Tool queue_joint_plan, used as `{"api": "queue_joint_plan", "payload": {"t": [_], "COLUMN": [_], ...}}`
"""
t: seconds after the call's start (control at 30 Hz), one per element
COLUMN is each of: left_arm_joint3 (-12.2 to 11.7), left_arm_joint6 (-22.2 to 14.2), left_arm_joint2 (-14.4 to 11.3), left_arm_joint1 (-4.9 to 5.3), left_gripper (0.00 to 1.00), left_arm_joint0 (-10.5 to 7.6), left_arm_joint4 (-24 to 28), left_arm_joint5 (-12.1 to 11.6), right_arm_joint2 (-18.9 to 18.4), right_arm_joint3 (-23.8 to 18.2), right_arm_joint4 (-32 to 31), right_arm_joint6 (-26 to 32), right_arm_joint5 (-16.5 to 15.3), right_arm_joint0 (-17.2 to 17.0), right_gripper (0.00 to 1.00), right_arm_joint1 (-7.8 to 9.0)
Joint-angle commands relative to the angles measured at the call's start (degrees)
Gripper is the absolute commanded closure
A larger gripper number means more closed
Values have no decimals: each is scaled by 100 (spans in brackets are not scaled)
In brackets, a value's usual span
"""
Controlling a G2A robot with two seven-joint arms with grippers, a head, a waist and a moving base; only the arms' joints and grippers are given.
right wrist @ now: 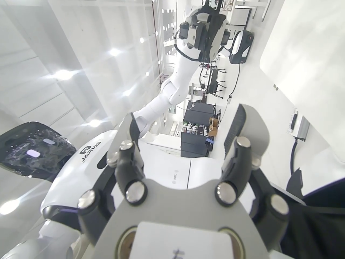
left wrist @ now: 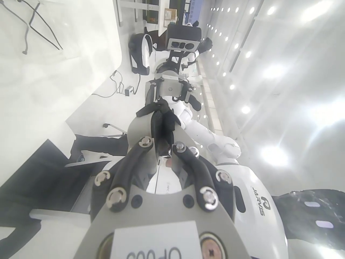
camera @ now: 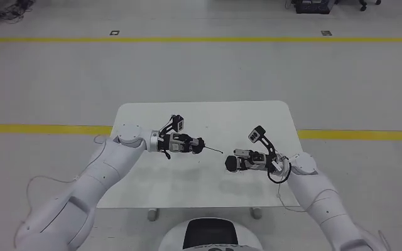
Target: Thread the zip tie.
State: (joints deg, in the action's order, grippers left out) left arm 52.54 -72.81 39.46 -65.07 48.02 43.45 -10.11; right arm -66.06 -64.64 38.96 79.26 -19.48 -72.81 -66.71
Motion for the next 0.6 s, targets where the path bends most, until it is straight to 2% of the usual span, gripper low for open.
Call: {"api": "queue_joint_plan", "payload": {"t": [0.0, 0.37, 0.57], "left_arm_joint3": [-1, 9, 24], "left_arm_joint6": [-3, -55, -59], "left_arm_joint2": [5, 22, 40], "left_arm_joint1": [-3, -18, -20], "left_gripper": [100, 100, 100], "left_arm_joint0": [2, 8, 16], "left_arm_joint4": [-3, -44, -78], "left_arm_joint5": [-3, 31, 20], "right_arm_joint2": [-1, 93, 122], "right_arm_joint3": [13, 252, 361], "right_arm_joint4": [10, -37, -70], "right_arm_joint6": [16, -6, -22], "right_arm_joint5": [0, 0, 0], "right_arm_joint0": [8, 131, 187], "right_gripper": [55, 62, 69], "right_arm_joint1": [-7, -115, -180]}}
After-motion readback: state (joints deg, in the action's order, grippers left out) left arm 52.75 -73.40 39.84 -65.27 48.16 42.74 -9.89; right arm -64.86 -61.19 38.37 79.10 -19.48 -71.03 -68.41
